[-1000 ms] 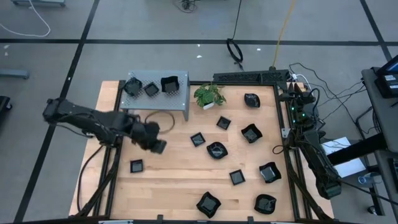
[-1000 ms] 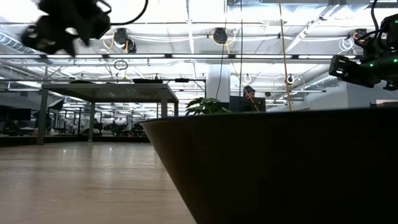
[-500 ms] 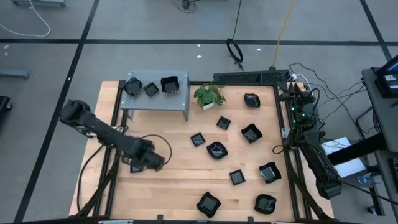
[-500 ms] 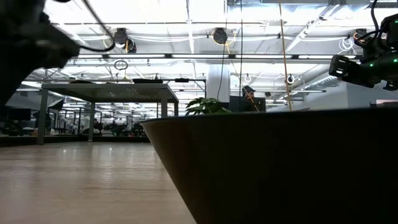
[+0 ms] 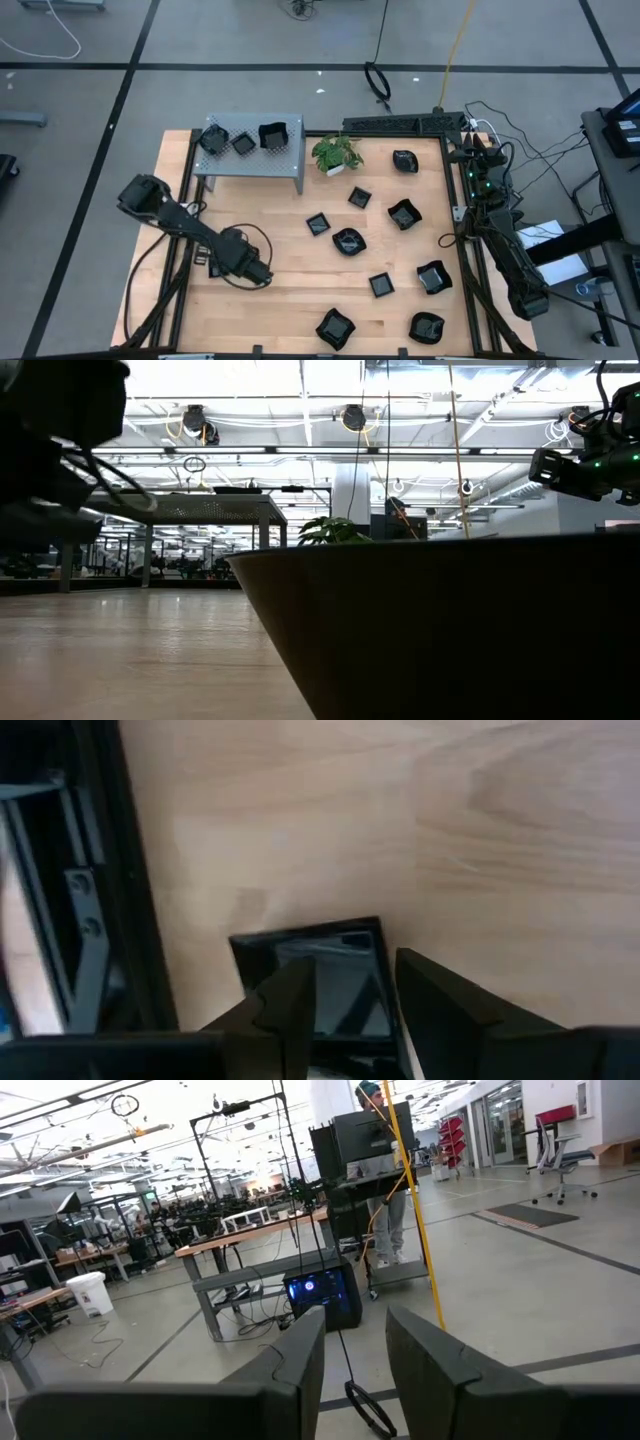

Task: Pick & Place Mini shaped plates
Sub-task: Stack the black square plate on top of the other black square plates on the shelf

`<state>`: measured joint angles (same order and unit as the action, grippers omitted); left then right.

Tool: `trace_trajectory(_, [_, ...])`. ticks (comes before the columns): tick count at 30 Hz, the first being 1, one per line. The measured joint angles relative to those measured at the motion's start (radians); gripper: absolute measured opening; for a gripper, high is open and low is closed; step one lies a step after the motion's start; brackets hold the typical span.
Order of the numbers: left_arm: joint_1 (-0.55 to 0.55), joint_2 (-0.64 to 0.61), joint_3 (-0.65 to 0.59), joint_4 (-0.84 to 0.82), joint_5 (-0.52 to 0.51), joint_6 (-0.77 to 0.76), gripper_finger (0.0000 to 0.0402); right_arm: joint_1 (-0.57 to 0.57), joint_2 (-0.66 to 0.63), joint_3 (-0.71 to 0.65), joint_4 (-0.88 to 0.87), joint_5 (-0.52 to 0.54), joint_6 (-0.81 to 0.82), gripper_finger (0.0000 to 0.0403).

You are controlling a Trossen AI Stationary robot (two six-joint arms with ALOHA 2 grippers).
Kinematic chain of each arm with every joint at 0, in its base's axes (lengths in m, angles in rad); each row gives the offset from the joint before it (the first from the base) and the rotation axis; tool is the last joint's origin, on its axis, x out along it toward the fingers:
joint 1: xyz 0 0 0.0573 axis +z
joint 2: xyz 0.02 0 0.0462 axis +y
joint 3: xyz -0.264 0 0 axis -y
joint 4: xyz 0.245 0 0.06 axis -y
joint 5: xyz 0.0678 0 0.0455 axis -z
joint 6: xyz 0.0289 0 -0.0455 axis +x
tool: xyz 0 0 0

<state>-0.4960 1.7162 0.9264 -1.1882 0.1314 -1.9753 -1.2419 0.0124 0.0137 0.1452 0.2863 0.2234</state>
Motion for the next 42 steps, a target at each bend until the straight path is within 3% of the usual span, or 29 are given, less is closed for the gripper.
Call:
trace_trajectory(6, [0.007,0.025,0.0,0.026,0.001,-0.043,0.0128,0.0,0.0,0.0,0.0,0.0,0.0,0.01])
trace_trajectory(14, [0.007,0.025,0.0,0.026,0.016,-0.115,0.0015,0.0,0.0,0.0,0.0,0.0,0.0,0.01])
trace_trajectory(21, [0.01,-0.034,0.025,0.052,-0.012,-0.111,0.0006,0.0,0.0,0.0,0.0,0.0,0.0,0.01])
trace_trajectory(25, [0.024,-0.121,0.087,0.073,-0.178,-0.083,0.0009,0.0,0.0,0.0,0.0,0.0,0.0,0.01])
trace_trajectory(30, [0.024,-0.231,0.201,0.078,-0.523,0.029,0.0004,0.0,0.0,0.0,0.0,0.0,0.0,0.01])
trace_trajectory(36, [0.036,-0.293,0.331,0.115,-0.868,0.383,0.0007,0.0,0.0,0.0,0.0,0.0,0.0,0.01])
trace_trajectory(42, [0.12,-0.293,0.425,0.163,-0.979,0.817,0.0011,0.0,0.0,0.0,0.0,0.0,0.0,0.01])
